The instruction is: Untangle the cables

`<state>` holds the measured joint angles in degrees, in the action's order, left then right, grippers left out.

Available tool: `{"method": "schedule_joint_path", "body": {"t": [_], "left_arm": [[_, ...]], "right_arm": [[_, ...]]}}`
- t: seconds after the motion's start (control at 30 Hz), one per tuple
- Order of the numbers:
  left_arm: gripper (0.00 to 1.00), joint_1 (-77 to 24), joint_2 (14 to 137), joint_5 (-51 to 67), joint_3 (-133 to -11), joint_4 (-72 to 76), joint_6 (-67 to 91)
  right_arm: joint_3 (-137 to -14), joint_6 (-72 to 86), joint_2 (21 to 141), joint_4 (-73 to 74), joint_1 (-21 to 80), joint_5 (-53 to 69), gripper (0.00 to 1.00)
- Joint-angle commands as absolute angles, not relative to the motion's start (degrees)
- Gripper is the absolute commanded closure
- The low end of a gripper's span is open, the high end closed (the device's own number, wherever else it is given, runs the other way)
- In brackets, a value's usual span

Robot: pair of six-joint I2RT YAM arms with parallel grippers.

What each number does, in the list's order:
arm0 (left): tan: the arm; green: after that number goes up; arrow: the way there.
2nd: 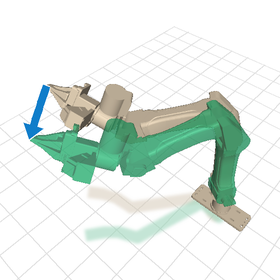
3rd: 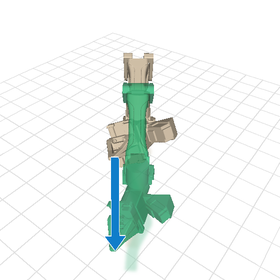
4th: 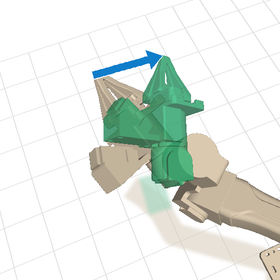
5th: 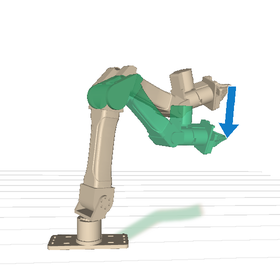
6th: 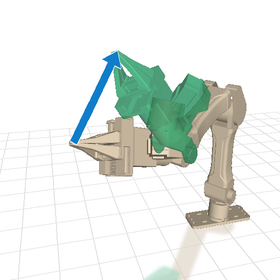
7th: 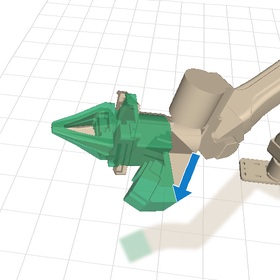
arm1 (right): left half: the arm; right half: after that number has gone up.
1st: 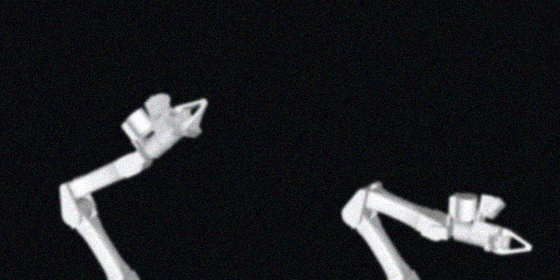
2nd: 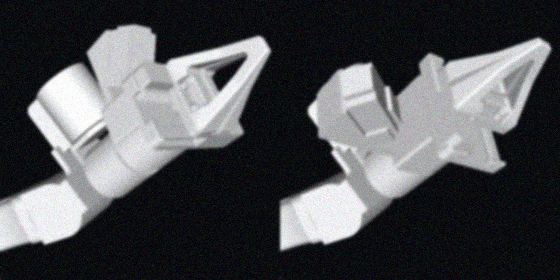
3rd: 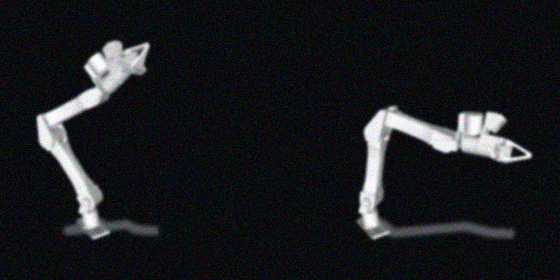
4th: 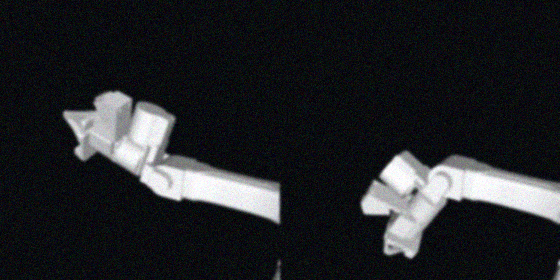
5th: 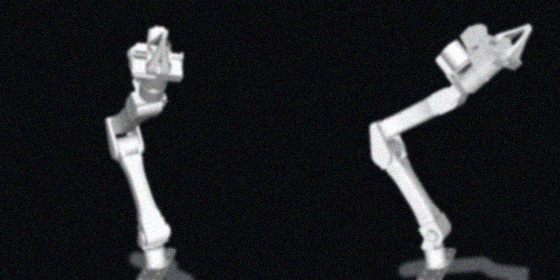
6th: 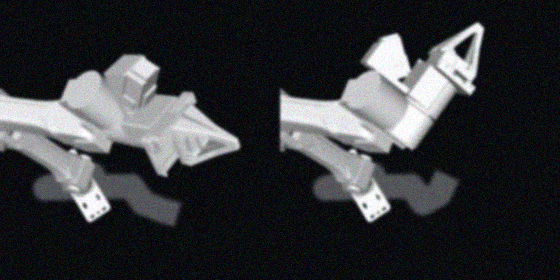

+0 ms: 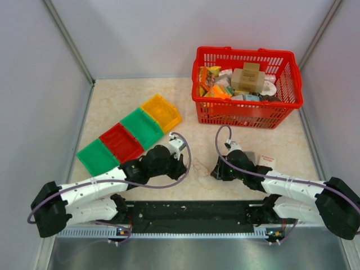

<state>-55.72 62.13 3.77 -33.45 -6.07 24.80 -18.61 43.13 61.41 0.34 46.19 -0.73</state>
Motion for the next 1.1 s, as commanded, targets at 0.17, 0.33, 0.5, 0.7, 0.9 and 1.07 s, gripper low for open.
{"method": "schedule_joint_path", "body": {"t": [0.17,0.33,0.5,0.7,0.9,1.07], "left_arm": [[1.00,-55.8,50.2,1.6,-37.8,-14.4,19.2],[1.00,-55.8,45.5,-1.6,-40.9,-16.7,17.9],[1.00,-55.6,47.5,4.0,-44.4,-18.5,18.6],[1.00,-55.7,50.6,6.0,-47.6,-17.0,21.4],[1.00,-55.7,54.9,9.8,-49.2,-17.0,22.9],[1.00,-55.7,54.1,14.0,-48.1,-14.7,24.9]], "right_arm": [[-19.7,46.5,59.5,2.9,46.7,-11.9,1.00],[-19.8,46.9,57.0,6.4,46.8,-14.7,1.00],[-21.4,39.7,53.4,5.1,46.8,-8.5,0.94],[-22.9,30.9,42.4,5.1,55.8,-11.5,0.53],[-25.0,25.9,40.7,1.9,58.6,-7.8,0.33],[-27.1,22.2,48.9,-8.7,59.1,-0.4,0.33]]}}
